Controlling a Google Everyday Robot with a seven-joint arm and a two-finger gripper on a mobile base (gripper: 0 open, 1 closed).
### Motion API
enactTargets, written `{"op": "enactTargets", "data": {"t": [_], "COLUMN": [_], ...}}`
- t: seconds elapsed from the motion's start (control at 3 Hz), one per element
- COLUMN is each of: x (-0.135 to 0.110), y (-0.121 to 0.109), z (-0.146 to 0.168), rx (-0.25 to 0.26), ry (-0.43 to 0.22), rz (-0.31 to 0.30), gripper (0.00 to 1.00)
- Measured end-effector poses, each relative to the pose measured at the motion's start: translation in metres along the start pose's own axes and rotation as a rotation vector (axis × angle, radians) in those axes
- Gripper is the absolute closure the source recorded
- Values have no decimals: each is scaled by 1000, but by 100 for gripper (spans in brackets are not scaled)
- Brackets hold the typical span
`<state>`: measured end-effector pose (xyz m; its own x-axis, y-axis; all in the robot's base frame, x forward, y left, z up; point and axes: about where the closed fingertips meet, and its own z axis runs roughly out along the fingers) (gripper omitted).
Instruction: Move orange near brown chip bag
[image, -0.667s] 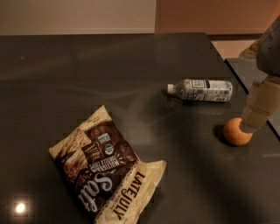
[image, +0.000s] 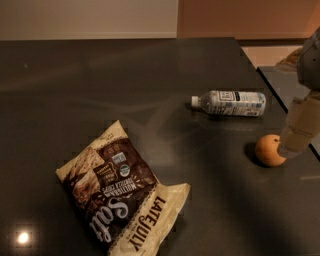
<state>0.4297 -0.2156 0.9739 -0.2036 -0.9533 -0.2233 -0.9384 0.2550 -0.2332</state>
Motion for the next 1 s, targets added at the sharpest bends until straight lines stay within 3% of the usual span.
{"op": "enactTargets", "data": {"t": [0.33,1.0], "x": [7,22], "y": [13,11], "z": [9,45], "rx": [-33,-68], "ry": [-29,-53], "rz": [-18,-45], "gripper": [0,0]}}
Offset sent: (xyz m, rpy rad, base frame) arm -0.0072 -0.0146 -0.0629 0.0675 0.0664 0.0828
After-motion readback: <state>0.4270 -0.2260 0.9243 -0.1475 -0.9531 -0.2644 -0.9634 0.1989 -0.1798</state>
